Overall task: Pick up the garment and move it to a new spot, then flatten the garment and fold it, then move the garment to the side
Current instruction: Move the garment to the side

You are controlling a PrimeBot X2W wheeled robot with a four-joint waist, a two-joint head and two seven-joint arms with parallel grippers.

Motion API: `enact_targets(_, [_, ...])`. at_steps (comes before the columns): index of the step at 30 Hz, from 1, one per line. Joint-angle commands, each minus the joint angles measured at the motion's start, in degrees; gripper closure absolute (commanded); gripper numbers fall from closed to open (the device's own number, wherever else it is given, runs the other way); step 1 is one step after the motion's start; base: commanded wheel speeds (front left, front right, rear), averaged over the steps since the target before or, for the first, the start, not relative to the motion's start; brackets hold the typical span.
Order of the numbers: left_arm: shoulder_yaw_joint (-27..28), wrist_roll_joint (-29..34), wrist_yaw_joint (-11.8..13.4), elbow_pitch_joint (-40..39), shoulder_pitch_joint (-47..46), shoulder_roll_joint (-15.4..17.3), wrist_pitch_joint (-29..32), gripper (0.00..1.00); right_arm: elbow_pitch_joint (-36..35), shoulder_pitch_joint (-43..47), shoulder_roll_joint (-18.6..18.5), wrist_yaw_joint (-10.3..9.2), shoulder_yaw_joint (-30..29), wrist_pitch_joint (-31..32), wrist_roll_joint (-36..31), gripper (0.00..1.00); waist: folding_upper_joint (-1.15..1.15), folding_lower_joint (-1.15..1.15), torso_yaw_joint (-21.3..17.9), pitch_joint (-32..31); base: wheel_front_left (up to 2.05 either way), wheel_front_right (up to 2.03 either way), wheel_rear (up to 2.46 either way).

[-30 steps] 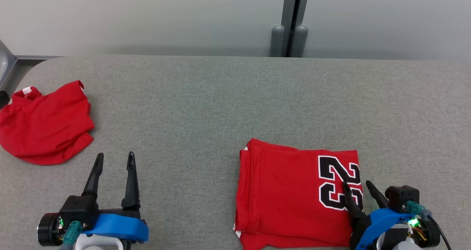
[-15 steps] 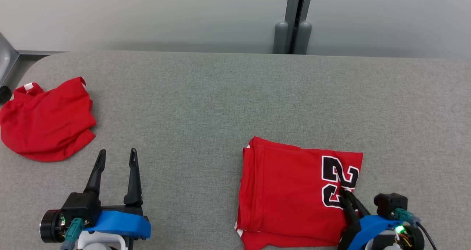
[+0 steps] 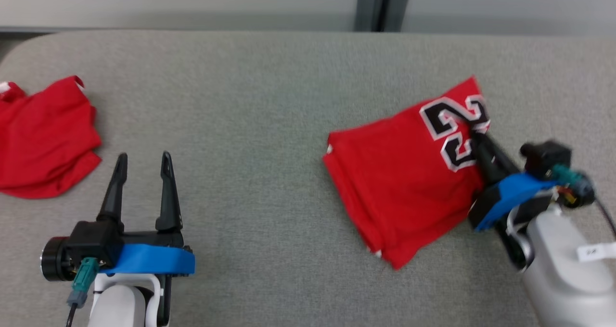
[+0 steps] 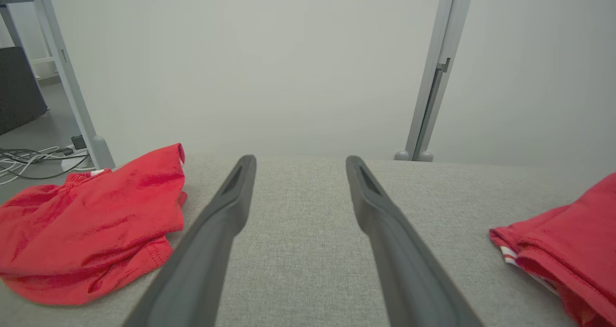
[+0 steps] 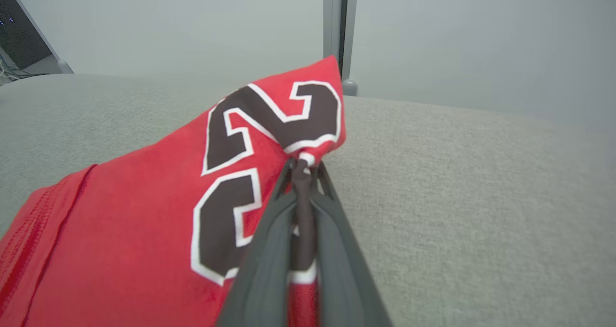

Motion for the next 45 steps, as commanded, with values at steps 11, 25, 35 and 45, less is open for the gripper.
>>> enact_targets(11, [0.44, 2.92, -0.11, -6.11, -8.27, 1.57, -0.2, 0.0, -5.02, -15.34, -11.81, 0.01, 1.26, 2.37, 2.23, 1.0, -0.01, -0.01, -6.89, 13.39, 0.0, 0.0, 0.0])
enact_targets(25, [1.29, 5.25, 0.83, -15.77, -9.34, 5.87, 2.19, 0.0, -4.36, -19.23, -15.75, 0.01, -1.45, 0.07, 4.82, 1.0, -0.01, -0.01, -18.09, 20.38, 0.0, 0.0, 0.0])
enact_targets(35, [0.68, 4.88, 1.06, -18.32, -9.4, 6.48, 3.21, 0.0, -0.74, -25.34, -17.43, 0.0, 1.4, 1.48, 3.65, 1.0, -0.01, -0.01, -17.42, 22.42, 0.0, 0.0, 0.0])
enact_targets(45, [-0.24, 4.6, 1.37, -19.16, -10.64, 6.39, 2.52, 0.0, 9.86, -34.24, -24.46, -0.01, 4.03, 3.93, 2.78, 1.0, -0.01, -0.01, -14.65, 24.28, 0.0, 0.0, 0.0])
